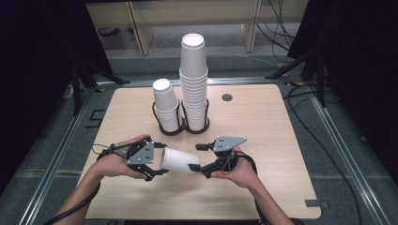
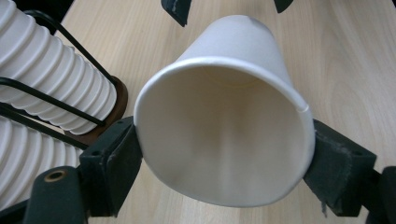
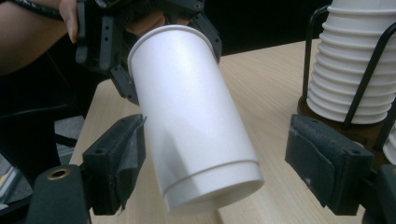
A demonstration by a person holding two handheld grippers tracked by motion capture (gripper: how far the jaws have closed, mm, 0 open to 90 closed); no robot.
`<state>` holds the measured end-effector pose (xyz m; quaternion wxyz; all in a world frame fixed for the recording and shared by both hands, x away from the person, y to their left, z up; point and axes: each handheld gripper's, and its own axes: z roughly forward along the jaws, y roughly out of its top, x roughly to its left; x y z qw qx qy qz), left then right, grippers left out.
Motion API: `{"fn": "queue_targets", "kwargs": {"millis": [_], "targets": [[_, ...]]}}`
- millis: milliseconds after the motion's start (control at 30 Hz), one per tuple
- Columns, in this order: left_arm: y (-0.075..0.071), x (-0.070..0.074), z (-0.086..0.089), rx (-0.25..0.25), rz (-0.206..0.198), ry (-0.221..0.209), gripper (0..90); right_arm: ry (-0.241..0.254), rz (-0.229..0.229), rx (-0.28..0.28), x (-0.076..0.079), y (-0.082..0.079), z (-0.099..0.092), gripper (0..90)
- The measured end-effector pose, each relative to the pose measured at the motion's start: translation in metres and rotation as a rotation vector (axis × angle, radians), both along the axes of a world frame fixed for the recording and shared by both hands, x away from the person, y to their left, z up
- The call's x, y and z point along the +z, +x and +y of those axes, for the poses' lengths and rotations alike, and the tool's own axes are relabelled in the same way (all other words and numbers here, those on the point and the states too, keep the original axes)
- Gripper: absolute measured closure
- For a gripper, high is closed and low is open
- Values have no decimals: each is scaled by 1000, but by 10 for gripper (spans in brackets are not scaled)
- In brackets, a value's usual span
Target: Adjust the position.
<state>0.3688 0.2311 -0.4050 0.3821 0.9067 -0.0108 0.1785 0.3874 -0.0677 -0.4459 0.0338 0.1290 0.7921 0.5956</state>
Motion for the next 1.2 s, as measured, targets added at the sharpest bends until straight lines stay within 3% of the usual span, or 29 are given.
{"fn": "queue_targets", "kwargs": {"millis": [100,133,167,200,267,367,433,467,667,767,1200], "targets": [[2,5,-2,-6,-7,46,188,-35,-24,-5,3,-1,2,210],[3,5,-3,2,-7,43,188,-41,-20,-13,4,-2,3,210],[3,7,-3,0,-8,76,187,-60,-13,-6,5,-2,3,210],[3,7,-3,2,-10,80,187,-70,-50,-3,5,-1,4,210],[5,7,-4,1,-6,96,187,-87,-25,-6,6,-3,6,210],[7,11,-5,4,-5,135,187,-106,-51,-5,7,-1,8,210],[7,13,-6,1,-3,143,187,-120,-35,-6,7,-1,9,210],[8,15,-6,0,-2,148,188,-118,-61,-2,6,0,10,210],[10,21,-9,-19,-4,184,191,-140,-30,9,5,-1,15,210],[11,24,-11,-27,-9,233,191,-149,-25,18,5,-1,18,210],[11,27,-18,-58,-2,288,194,-218,-51,34,6,-1,32,210]]}}
